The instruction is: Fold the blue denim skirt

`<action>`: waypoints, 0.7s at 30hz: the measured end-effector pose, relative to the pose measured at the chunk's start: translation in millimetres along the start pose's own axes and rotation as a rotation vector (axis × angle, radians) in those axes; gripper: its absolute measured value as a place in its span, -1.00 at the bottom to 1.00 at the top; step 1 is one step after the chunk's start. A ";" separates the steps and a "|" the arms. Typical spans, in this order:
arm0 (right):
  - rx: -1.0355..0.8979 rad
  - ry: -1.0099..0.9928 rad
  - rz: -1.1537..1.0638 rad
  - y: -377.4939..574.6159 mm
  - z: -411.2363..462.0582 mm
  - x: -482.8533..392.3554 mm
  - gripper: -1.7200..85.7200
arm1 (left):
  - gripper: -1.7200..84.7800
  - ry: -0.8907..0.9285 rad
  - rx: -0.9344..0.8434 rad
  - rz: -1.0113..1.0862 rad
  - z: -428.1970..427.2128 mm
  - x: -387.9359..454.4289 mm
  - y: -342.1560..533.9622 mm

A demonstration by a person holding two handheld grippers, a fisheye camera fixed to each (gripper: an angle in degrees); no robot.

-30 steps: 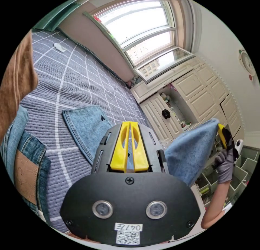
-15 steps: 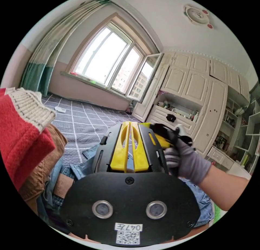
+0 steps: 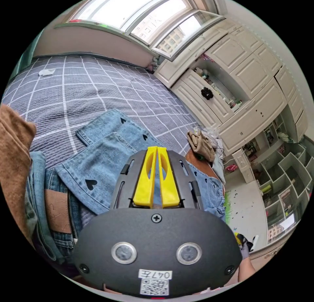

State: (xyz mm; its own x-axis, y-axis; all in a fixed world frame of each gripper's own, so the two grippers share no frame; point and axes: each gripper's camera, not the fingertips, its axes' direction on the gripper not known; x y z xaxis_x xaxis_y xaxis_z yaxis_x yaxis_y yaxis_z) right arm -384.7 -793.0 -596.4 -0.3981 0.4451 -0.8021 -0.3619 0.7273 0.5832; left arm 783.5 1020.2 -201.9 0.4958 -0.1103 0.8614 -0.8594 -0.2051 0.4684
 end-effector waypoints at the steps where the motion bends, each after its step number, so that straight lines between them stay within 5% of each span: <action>1: -0.012 -0.016 0.061 18.3 8.9 33.3 -0.75 | -0.98 0.033 -0.026 0.009 9.0 3.4 -1.5; 8: -0.030 -0.191 0.246 64.1 84.0 154.7 -0.70 | -0.85 0.167 -0.175 0.038 2.0 -2.7 27.0; 11: -0.003 -0.337 0.253 72.9 111.5 189.5 -0.85 | -0.76 0.147 -0.257 0.017 -16.8 -34.2 49.5; 21: 0.095 -0.611 -0.117 89.1 90.3 186.7 -0.99 | -0.74 -0.018 -0.257 -0.407 -24.5 -227.7 82.0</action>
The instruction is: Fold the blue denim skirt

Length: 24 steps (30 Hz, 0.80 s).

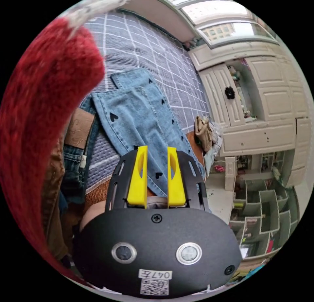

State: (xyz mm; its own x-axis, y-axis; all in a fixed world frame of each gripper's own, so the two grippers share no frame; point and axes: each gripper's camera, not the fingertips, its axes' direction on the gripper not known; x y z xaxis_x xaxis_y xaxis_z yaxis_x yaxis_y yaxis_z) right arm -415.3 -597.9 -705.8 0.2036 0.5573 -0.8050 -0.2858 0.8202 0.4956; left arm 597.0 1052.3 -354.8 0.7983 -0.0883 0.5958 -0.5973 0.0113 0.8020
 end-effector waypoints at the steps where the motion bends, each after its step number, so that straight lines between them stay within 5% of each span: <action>1: -0.008 0.003 -0.023 1.6 -1.5 -2.9 -0.99 | -0.73 -0.040 0.015 -0.045 10.9 -15.2 -9.6; 7: -0.014 -0.022 -0.059 8.8 2.9 -5.6 -0.99 | -0.71 -0.408 -0.038 -0.216 73.1 -85.1 -48.9; 13: -0.034 -0.006 -0.100 14.3 16.7 -0.5 -0.99 | -0.76 -0.376 -0.068 -0.380 117.5 -207.3 -50.0; 24: -0.084 0.044 -0.086 40.0 25.0 44.3 -0.99 | -0.78 -0.381 -0.151 -0.323 108.0 -283.9 -56.9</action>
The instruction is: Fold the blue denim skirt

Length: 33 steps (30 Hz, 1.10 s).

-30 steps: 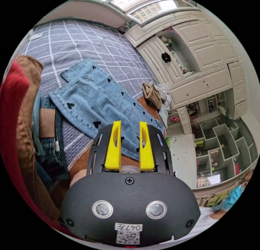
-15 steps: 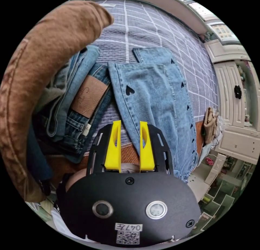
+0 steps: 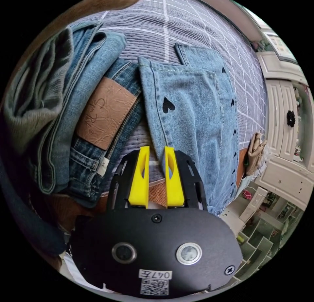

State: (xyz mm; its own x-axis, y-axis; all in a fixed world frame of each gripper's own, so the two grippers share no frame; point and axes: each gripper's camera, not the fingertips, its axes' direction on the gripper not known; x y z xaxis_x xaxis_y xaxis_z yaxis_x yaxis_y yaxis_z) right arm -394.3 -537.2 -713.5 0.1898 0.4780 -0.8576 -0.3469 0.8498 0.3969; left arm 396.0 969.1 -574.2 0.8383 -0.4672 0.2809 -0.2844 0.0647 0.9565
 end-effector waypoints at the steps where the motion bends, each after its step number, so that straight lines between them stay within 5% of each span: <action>1: 0.004 -0.003 0.009 3.5 0.9 4.5 -0.99 | -0.79 0.014 -0.006 0.009 0.1 -9.6 1.0; 14: -0.001 0.002 0.048 22.8 7.4 32.2 -0.99 | -0.82 -0.080 0.114 0.060 0.9 -73.2 32.0; 23: -0.013 0.022 0.073 26.1 13.7 40.7 -0.99 | -0.89 -0.010 0.082 0.070 31.8 -75.7 41.7; 26: -0.021 0.016 0.103 21.0 20.2 42.4 -0.99 | -0.96 0.173 0.079 0.074 29.5 -58.9 51.7; 30: 0.004 -0.019 0.075 -15.2 26.6 23.1 -0.99 | -0.98 0.503 0.131 0.309 -68.7 107.2 70.8; 33: 0.108 -0.042 0.028 -32.4 17.3 -4.1 -0.99 | -0.98 0.429 0.330 0.618 -216.4 238.5 157.8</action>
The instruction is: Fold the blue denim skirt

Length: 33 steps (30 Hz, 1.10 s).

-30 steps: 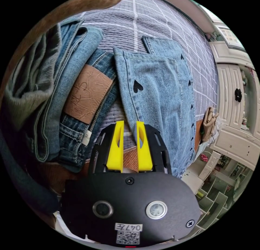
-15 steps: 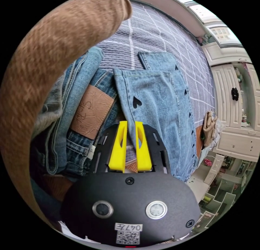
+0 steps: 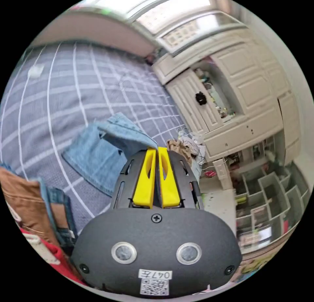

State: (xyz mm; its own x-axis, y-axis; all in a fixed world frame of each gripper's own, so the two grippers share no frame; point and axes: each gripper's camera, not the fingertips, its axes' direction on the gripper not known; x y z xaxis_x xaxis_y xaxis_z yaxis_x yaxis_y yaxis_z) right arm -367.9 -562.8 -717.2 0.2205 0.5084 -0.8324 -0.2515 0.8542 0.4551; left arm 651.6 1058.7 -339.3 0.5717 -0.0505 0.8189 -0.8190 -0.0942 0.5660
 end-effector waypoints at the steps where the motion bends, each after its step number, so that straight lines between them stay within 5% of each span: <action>1: 0.018 0.000 -0.022 -1.7 -2.4 -9.6 -0.99 | -0.98 -0.053 0.060 0.073 -43.5 50.9 5.4; 6: -0.049 0.055 -0.062 14.9 -1.6 -22.6 -0.99 | -0.98 -0.522 -0.031 0.236 -74.5 99.6 101.4; 13: -0.313 0.070 0.139 72.1 16.7 30.8 -0.99 | -0.98 -0.951 -0.654 0.440 152.2 37.4 274.9; 19: -0.343 0.143 0.264 100.0 5.0 53.0 -0.99 | -0.98 -1.266 -1.022 0.590 292.6 2.6 385.1; 26: -0.419 0.275 0.214 95.9 19.9 18.7 -0.96 | -0.82 -1.197 -0.974 0.414 267.5 -38.1 398.5; 28: -0.414 0.315 0.263 94.7 19.8 15.4 -0.87 | -0.67 -1.149 -0.901 0.450 243.8 -12.0 401.3; 33: -0.289 0.476 0.221 87.8 -4.4 -32.1 -0.82 | -0.68 -0.943 -0.667 0.630 163.8 110.1 412.2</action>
State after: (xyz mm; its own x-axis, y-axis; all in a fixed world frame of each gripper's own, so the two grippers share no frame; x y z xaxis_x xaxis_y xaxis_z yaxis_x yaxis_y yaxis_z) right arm -401.3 -504.6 -651.9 -0.2957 0.5090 -0.8084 -0.5044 0.6355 0.5846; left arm 384.9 851.4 -31.4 -0.3232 -0.6008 0.7312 -0.6667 0.6929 0.2747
